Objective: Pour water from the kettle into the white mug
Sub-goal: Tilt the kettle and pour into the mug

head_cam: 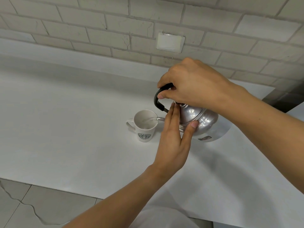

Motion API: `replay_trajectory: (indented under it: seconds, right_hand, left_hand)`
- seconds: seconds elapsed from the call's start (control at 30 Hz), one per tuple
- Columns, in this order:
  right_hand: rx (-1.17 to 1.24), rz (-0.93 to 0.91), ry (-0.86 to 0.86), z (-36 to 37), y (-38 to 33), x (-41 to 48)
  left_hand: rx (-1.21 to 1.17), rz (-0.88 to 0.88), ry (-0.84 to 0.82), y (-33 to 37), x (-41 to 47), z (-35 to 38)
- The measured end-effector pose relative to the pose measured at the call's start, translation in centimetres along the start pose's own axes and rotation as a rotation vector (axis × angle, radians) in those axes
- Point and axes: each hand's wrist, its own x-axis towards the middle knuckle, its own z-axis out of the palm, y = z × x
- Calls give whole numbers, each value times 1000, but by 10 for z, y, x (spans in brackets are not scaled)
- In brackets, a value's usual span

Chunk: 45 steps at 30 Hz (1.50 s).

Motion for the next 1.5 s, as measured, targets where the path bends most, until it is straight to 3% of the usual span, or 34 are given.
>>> replay_trajectory:
  seconds: [1.5]
  right_hand:
    - [-233, -40, -74, -8, -17, 18]
  left_hand:
    - [-133, -5, 103, 4, 4, 7]
